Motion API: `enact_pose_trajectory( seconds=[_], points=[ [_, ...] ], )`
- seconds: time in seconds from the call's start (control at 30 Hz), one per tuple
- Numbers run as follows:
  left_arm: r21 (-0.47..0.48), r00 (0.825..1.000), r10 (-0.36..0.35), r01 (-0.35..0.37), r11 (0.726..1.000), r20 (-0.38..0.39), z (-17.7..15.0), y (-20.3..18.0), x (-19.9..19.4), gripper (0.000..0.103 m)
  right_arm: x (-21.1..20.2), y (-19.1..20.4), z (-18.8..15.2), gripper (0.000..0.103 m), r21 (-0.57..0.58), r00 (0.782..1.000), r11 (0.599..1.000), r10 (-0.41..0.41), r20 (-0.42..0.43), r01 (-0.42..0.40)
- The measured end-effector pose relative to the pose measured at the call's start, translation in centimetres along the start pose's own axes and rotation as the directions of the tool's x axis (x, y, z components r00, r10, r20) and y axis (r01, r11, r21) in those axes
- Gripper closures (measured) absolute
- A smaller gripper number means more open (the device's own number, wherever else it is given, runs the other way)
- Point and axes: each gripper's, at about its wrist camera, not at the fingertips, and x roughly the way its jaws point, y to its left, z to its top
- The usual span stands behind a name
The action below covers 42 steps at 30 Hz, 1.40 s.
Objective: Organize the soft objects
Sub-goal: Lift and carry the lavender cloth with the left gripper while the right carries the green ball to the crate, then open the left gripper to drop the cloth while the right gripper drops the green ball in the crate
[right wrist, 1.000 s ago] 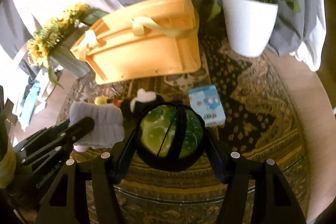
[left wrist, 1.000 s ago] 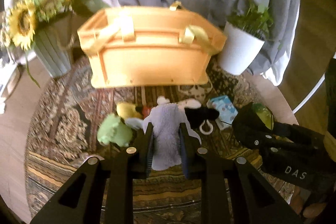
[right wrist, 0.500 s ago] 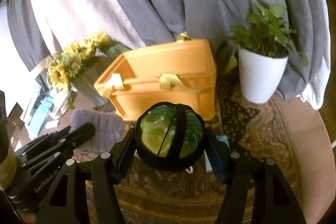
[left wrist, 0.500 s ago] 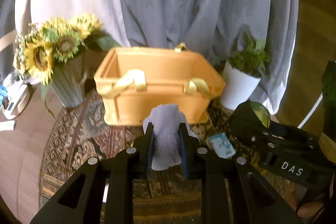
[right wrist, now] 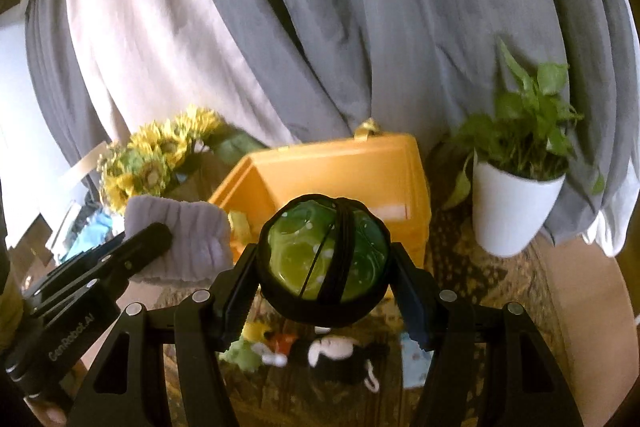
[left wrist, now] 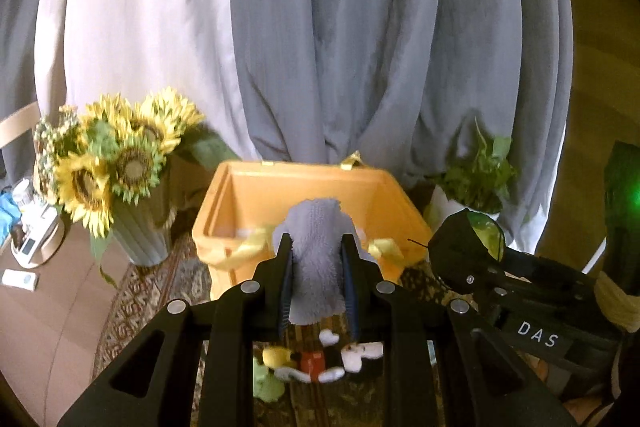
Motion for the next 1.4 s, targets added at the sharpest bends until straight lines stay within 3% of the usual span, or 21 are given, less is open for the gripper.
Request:
enact_pose_trajectory(
  seconds=[0.53, 0.83, 0.97, 1.1, 1.4],
  points=[
    [0.051, 0.997, 0.035, -0.038, 0.998, 0.076, 5.0, 0.2, 2.7, 0.080, 3.1, -0.6, 5.8, 0.039, -0.023, 0.999, 1.000, -0.004, 0.031, 0.005],
    [0.054, 0.997, 0.051, -0.055, 0.997, 0.060, 7.5, 0.9, 6.0, 0.080, 7.0, -1.2, 8.4, 0.039, -0.037, 0.999, 0.999, 0.008, -0.034, -0.010],
    [0.051, 0.998, 0.058, -0.059, 0.997, 0.028, 8.1, 1.1, 7.9, 0.080, 9.1, -1.5, 9.2, 0.039, -0.042, 0.997, 0.999, 0.001, -0.071, -0.003],
    [0.037, 0.998, 0.041, -0.039, 0.999, -0.054, 8.3, 1.9, 10.8, 0.080, 10.9, -1.8, 9.9, 0.039, -0.051, 0.995, 0.999, -0.015, -0.103, 0.010],
    [0.007, 0.978, 0.015, -0.014, 1.000, -0.207, 7.7, 2.8, 16.4, 0.080, 15.1, -2.2, 9.7, 0.039, -0.071, 0.975, 0.997, -0.036, -0.217, 0.021]
  ],
)
